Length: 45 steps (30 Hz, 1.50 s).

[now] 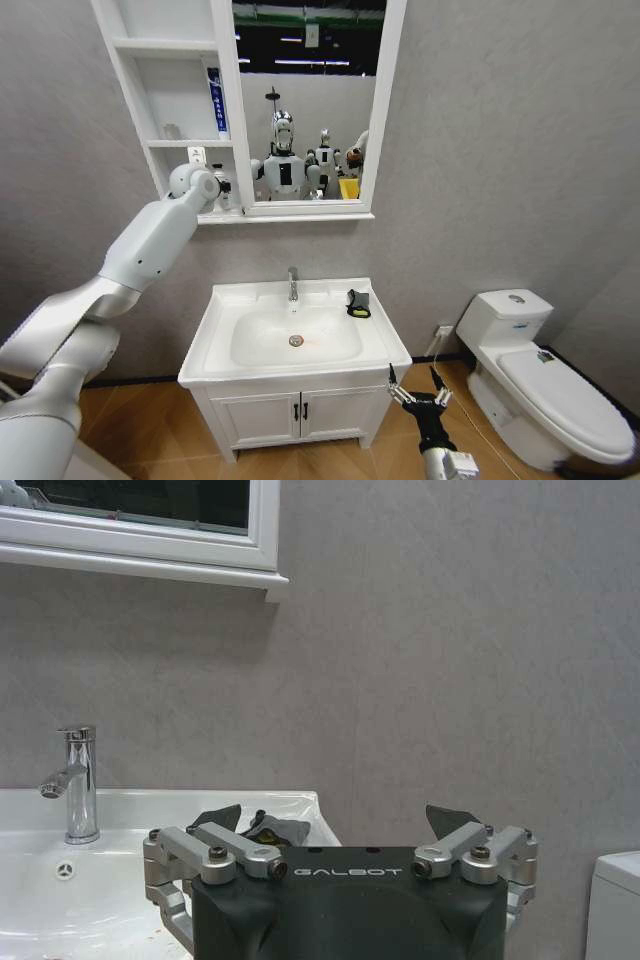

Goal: Move facial cleanser and shampoo from washbasin to cabinet, then wipe washbasin with towel.

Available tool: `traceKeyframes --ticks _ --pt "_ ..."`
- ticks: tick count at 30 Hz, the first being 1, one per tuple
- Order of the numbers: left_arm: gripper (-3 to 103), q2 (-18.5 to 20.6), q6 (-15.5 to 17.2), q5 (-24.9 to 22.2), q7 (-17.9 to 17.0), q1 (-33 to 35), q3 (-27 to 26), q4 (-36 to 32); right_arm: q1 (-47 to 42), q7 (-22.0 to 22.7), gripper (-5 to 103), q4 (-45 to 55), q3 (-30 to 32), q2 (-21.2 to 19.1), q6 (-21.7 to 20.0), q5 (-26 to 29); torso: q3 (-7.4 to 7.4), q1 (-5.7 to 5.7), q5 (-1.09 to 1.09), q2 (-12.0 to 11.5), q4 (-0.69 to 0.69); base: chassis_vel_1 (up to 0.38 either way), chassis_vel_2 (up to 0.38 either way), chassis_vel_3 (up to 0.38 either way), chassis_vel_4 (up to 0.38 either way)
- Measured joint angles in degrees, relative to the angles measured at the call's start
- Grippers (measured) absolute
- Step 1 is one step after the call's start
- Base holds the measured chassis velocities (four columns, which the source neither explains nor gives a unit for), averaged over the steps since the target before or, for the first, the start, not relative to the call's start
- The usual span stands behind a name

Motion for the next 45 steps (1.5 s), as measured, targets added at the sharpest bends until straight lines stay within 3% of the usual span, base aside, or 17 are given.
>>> traceKeyframes --ticks 5,11,13,16,19,21,22,24,27,28,30,34,37,38,41,43,45 --pt "30 -0.10 -1.74 3.57 3.87 1.09 -0.86 1.69 0.00 0.03 100 0.07 0.34 -0.12 -0.03 0.19 0.00 0.00 0.00 0.00 0.01 0.000 0.000 0.000 0.000" --pt "28 0.65 -2.75 4.11 5.78 3.09 -1.97 0.90 0.09 0.08 100 0.08 0.37 -0.10 -0.07 0.25 -0.02 -0.01 0.02 0.01 0.00 0.000 0.000 0.000 0.000" --pt "34 0.98 -2.60 4.06 6.04 3.69 -2.11 0.48 0.16 0.08 100 0.07 0.36 -0.12 -0.11 0.25 -0.02 -0.02 0.00 0.01 0.00 0.000 0.000 0.000 0.000" --pt "50 2.68 -2.58 4.03 6.75 5.04 -2.24 -1.60 0.32 0.15 100 0.07 0.25 -0.14 -0.26 0.27 0.00 0.01 -0.01 0.00 0.00 0.000 0.000 0.000 0.000" --pt "56 3.75 -2.58 3.79 6.83 5.70 -2.44 -3.13 0.34 0.16 100 0.07 0.18 -0.14 -0.30 0.27 0.00 0.00 0.00 0.00 0.01 0.000 0.000 0.000 0.000" --pt "66 6.87 -2.35 2.95 6.76 7.69 -3.33 -7.49 0.33 0.16 100 0.07 0.03 -0.12 -0.34 0.22 0.00 0.00 -0.01 0.01 0.00 0.000 0.000 0.000 0.000" --pt "66 6.87 -2.35 2.95 6.76 7.69 -3.33 -7.49 0.33 0.16 100 0.07 0.03 -0.12 -0.34 0.22 0.00 0.00 -0.01 0.01 0.00 0.000 0.000 0.000 0.000" --pt "77 11.62 -1.87 2.01 6.13 11.57 -5.68 -15.26 0.31 0.18 100 0.07 -0.13 -0.02 -0.37 0.08 0.00 0.00 -0.01 0.00 0.00 0.000 0.000 0.000 0.000" --pt "82 14.47 -1.61 1.98 6.07 14.23 -7.14 -19.38 0.27 0.18 100 0.07 -0.26 0.05 -0.41 0.01 -0.01 0.00 0.00 0.00 -0.02 0.000 0.000 0.000 0.000" --pt "93 18.11 -1.55 2.05 6.43 18.23 -9.03 -24.30 0.14 0.18 100 0.07 -0.41 0.12 -0.44 -0.07 -0.01 -0.01 -0.01 0.00 0.03 0.000 0.000 0.000 0.000" --pt "97 22.95 -1.70 1.82 7.35 24.12 -11.77 -31.16 -0.04 0.18 100 0.07 -0.57 0.15 -0.44 -0.28 -0.01 -0.01 -0.05 0.00 0.05 0.000 0.000 0.000 0.000" --pt "100 27.19 -2.43 1.44 8.27 30.35 -14.96 -38.53 -0.11 0.17 100 0.09 -0.69 0.16 -0.43 -0.37 -0.02 -0.01 0.01 0.01 0.01 0.000 0.000 0.000 0.000" --pt "100 33.13 -4.12 2.67 10.44 43.92 -23.19 -48.79 -0.27 0.17 100 0.37 -0.66 0.29 -0.31 -0.34 -0.02 -0.01 0.01 0.00 -0.01 0.000 0.000 0.000 0.000" --pt "100 33.13 -4.12 2.67 10.44 43.92 -23.19 -48.79 -0.27 0.17 100 0.37 -0.66 0.29 -0.31 -0.34 -0.02 -0.01 0.01 0.00 -0.01 0.000 0.000 0.000 0.000" --pt "100 34.59 -6.64 8.05 13.12 58.80 -32.57 -53.49 -0.86 0.24 100 0.35 -0.27 0.81 0.09 -0.66 -0.02 -0.02 0.00 0.01 0.04 0.000 0.000 0.000 0.000" --pt "100 34.14 -7.52 10.29 13.83 61.96 -33.85 -53.86 -1.38 0.38 100 0.35 -0.01 1.25 0.45 -1.00 -0.02 -0.02 0.00 0.01 0.04 0.000 0.000 0.000 0.000" --pt "100 31.83 -10.03 16.52 15.68 71.45 -38.76 -54.64 -1.95 0.73 100 0.35 0.23 1.84 0.95 -1.47 -0.01 -0.01 -0.02 0.01 -0.07 0.000 0.000 0.000 0.000"
